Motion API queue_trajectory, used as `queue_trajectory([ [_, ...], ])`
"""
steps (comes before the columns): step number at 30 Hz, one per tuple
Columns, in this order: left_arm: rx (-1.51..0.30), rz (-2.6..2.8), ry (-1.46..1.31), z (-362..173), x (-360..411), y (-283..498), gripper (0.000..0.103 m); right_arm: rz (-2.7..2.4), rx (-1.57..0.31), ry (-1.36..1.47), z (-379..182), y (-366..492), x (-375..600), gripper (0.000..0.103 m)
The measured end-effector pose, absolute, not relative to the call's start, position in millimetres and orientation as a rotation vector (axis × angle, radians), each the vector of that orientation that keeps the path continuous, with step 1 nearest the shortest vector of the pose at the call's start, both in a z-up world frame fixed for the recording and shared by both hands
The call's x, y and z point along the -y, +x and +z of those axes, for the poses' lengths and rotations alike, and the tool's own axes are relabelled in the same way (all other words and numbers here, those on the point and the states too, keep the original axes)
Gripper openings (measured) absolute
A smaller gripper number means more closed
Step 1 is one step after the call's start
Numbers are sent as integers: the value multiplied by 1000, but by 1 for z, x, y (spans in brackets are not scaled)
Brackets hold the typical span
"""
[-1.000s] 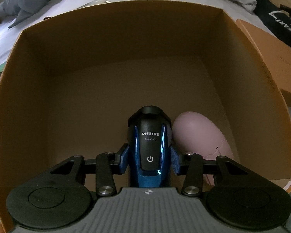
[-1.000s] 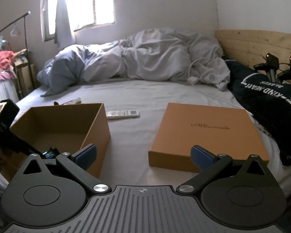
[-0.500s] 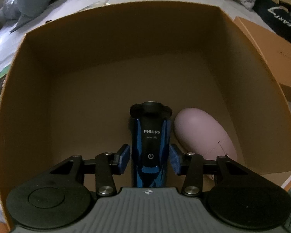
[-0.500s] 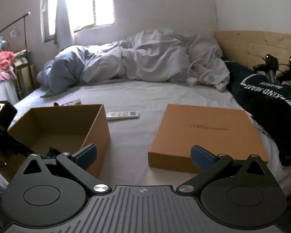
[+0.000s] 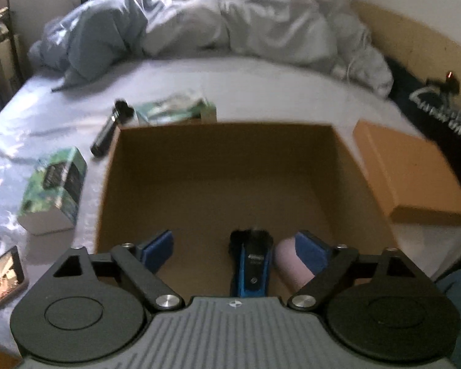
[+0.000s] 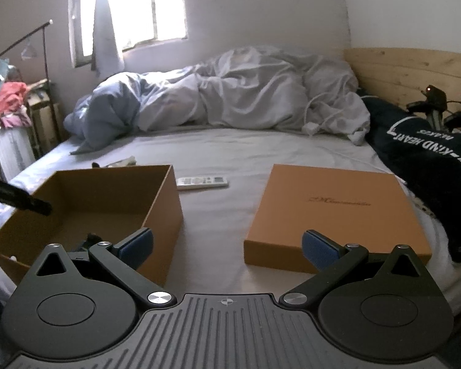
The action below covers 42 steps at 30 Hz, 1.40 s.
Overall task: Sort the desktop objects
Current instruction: 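Raise the left gripper up out of the cardboard box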
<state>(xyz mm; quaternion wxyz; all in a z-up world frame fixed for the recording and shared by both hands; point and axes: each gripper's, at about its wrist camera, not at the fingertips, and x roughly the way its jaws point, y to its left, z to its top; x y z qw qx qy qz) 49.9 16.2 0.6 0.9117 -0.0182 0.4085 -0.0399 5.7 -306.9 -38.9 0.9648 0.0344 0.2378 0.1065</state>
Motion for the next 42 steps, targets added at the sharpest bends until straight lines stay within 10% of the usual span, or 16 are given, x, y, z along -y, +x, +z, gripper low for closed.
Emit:
queue_trajectory([
  [22, -314, 1, -27, 100, -7, -22, 103, 235, -451, 82, -30, -3, 305, 103],
  [42, -232, -74, -10, 34, 8, -39, 103, 245, -462, 59, -33, -5, 299, 103],
])
